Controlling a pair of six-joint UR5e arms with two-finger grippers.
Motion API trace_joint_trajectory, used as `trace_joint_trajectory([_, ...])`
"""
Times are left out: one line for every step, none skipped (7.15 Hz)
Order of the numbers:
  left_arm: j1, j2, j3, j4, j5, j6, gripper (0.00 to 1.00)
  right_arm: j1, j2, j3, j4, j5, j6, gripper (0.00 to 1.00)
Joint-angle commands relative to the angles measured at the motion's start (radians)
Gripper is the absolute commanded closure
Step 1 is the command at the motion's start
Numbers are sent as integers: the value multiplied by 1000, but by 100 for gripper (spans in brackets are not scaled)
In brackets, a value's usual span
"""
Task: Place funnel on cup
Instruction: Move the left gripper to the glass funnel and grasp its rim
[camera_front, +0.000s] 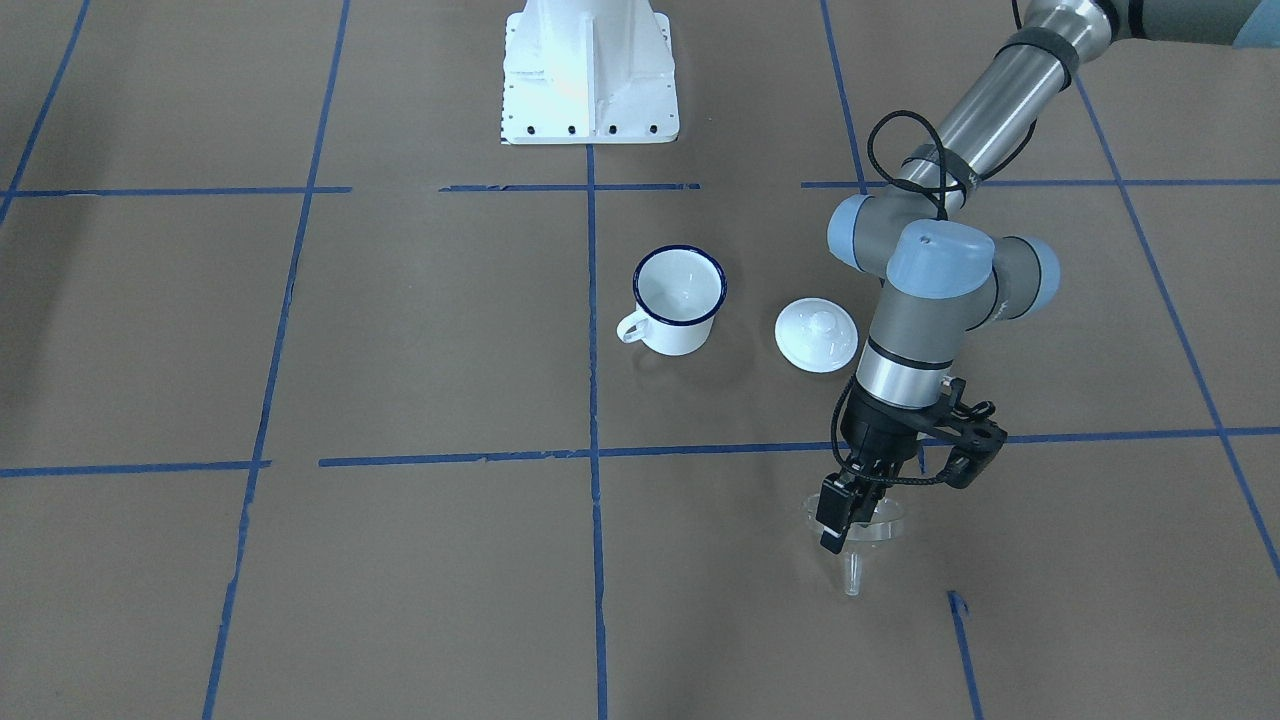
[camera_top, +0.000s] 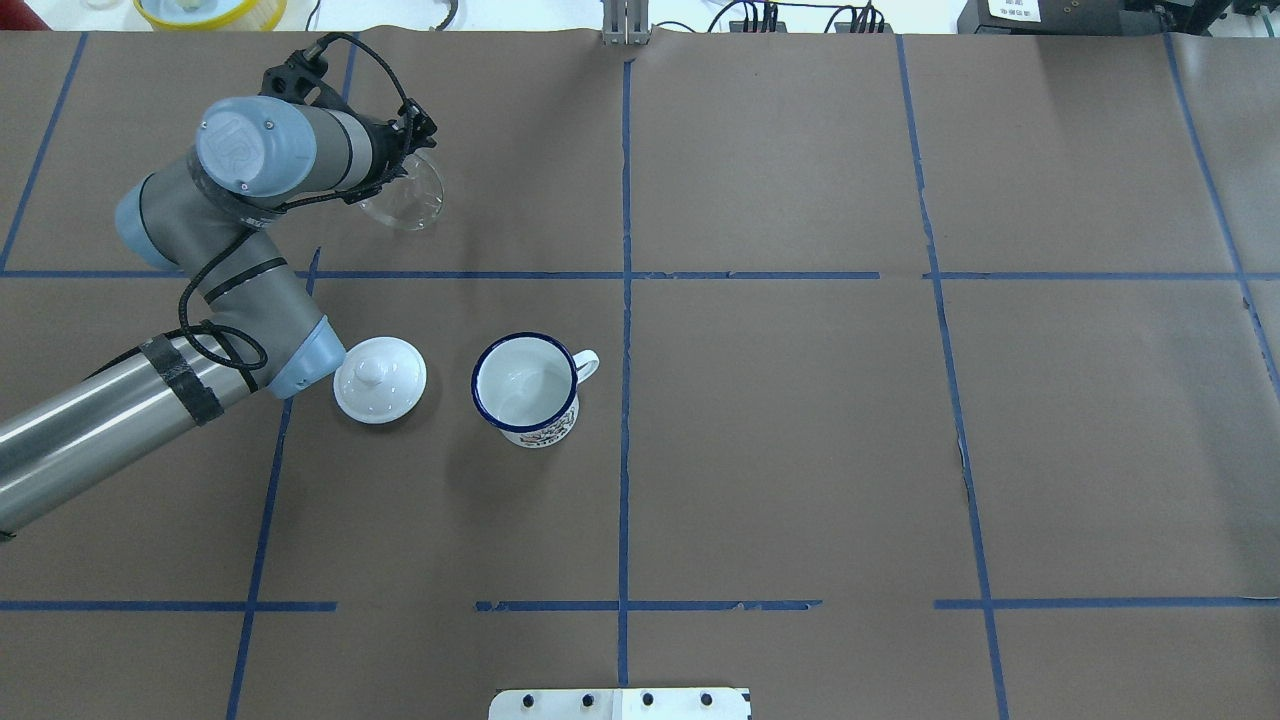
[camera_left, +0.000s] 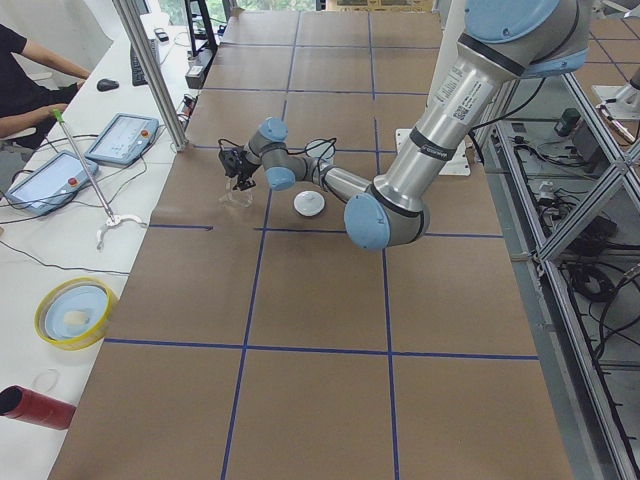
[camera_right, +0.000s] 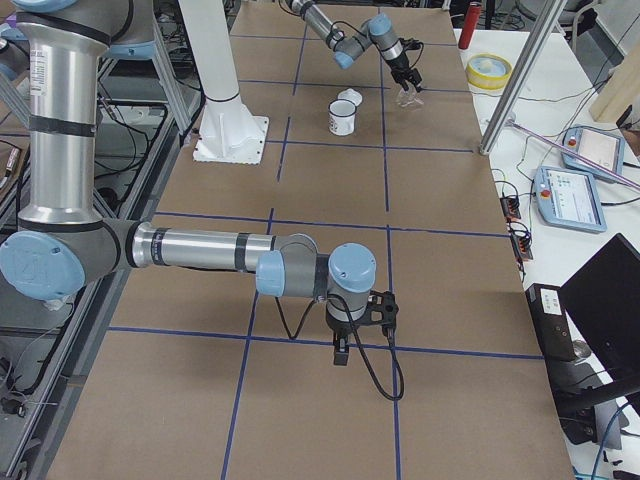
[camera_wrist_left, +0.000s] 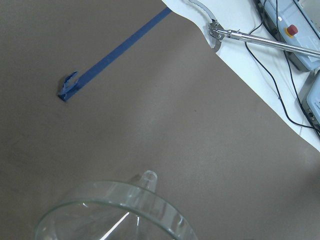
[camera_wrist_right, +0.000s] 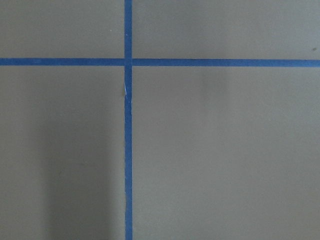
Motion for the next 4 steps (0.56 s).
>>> trace_joint_trajectory([-18,-2,-5,-19,-3,-2,100,0,0,0,0,0,0,0])
trace_joint_trajectory([-48,-5,-23,-22,-14,1,100,0,0,0,0,0,0,0])
trace_joint_trajectory([-82,-4,-52,-24,-79,1,100,0,0,0,0,0,0,0])
trace_joint_trajectory([-134,1,-102,-21,-173,3,100,0,0,0,0,0,0,0])
